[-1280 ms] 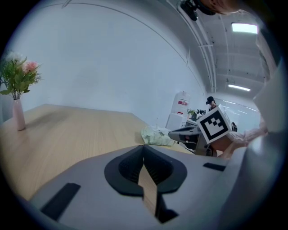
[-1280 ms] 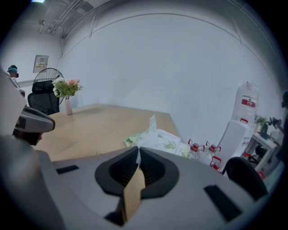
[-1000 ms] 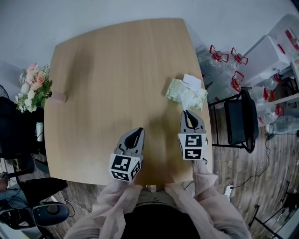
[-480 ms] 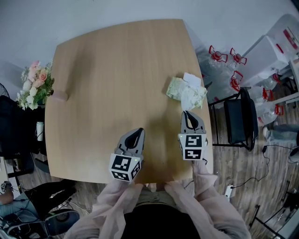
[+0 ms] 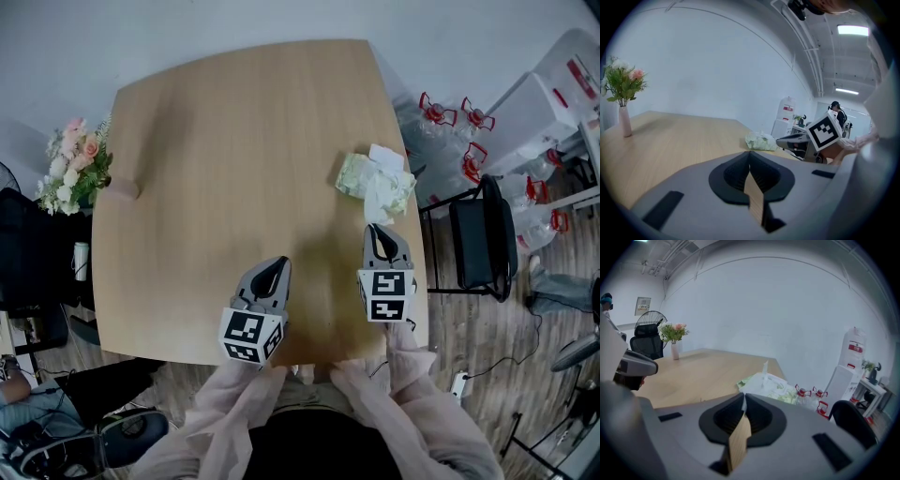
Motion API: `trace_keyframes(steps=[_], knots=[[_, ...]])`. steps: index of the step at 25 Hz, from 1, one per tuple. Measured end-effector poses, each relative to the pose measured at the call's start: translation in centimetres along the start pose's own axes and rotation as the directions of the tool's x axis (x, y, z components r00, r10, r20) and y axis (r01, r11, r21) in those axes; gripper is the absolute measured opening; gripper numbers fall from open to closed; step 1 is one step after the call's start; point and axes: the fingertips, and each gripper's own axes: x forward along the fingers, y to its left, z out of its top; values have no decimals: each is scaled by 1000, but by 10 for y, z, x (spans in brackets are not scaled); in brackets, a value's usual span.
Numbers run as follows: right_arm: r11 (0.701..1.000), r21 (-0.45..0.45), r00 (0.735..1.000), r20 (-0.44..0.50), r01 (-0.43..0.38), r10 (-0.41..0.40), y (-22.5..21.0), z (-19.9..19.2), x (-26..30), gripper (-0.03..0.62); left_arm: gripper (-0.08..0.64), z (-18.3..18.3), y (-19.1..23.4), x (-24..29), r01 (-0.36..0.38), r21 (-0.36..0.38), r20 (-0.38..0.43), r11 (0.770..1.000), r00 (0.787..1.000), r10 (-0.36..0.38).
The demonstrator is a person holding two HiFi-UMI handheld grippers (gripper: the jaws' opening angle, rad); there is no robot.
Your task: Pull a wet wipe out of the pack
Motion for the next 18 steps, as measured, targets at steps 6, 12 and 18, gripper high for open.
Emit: trace_keyframes(steps=[6,12,18], knots=[[1000,-4,1000,-3,-6,6,7,-1,-4,18,12,-1,1,-7,-4,-1,4,1000,1000,4],[1000,3,1000,-4,-4,4,12,-4,-9,18,12,-2,1,-12,0,2,6,1000,1000,0],[1000,-2,1000,5,3,-3,14,-5,-18,18,12,-2,-2,-20,3,12,9,1000,1000,-3]])
